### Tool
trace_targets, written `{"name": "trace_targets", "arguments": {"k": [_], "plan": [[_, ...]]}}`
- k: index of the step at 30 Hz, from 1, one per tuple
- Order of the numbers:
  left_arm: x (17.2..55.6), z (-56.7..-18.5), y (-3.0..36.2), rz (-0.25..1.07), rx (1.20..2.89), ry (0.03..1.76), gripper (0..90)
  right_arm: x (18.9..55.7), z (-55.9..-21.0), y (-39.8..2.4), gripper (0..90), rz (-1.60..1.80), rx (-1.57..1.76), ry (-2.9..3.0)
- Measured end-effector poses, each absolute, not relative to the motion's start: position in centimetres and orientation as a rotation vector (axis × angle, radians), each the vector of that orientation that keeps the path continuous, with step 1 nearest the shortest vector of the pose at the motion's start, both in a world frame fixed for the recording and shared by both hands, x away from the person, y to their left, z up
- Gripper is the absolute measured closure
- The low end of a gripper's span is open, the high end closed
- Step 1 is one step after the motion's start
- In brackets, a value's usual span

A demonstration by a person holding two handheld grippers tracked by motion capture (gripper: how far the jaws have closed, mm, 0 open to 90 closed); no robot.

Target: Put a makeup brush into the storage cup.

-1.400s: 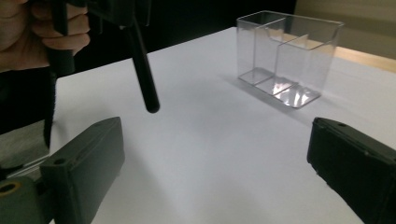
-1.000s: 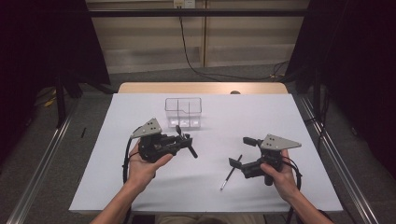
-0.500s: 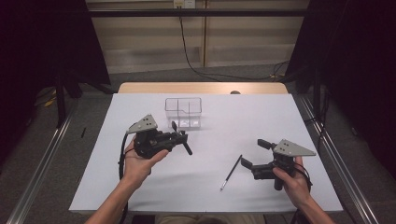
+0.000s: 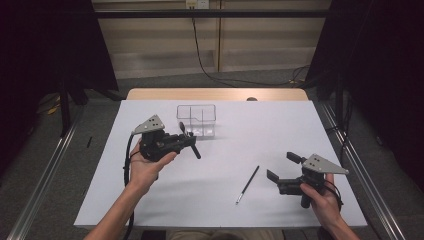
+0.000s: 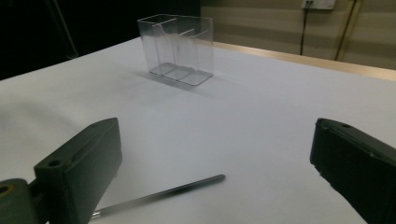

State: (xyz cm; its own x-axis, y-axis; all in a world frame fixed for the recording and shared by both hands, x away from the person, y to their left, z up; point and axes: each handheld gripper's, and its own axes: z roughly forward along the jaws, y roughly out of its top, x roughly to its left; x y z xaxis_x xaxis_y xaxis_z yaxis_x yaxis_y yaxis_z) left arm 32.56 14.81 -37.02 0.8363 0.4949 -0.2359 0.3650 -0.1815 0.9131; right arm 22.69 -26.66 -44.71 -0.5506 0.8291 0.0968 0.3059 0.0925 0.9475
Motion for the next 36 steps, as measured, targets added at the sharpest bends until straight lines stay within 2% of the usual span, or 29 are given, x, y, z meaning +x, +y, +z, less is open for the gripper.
{"name": "trace_targets", "arguments": {"k": [36], "plan": [[37.8, -34.5, 12.2, 0.211, 1.783, 0.697, 78.1, 21.8, -44.9, -26.9, 0.0, 1.512, 1.093, 1.861]]}}
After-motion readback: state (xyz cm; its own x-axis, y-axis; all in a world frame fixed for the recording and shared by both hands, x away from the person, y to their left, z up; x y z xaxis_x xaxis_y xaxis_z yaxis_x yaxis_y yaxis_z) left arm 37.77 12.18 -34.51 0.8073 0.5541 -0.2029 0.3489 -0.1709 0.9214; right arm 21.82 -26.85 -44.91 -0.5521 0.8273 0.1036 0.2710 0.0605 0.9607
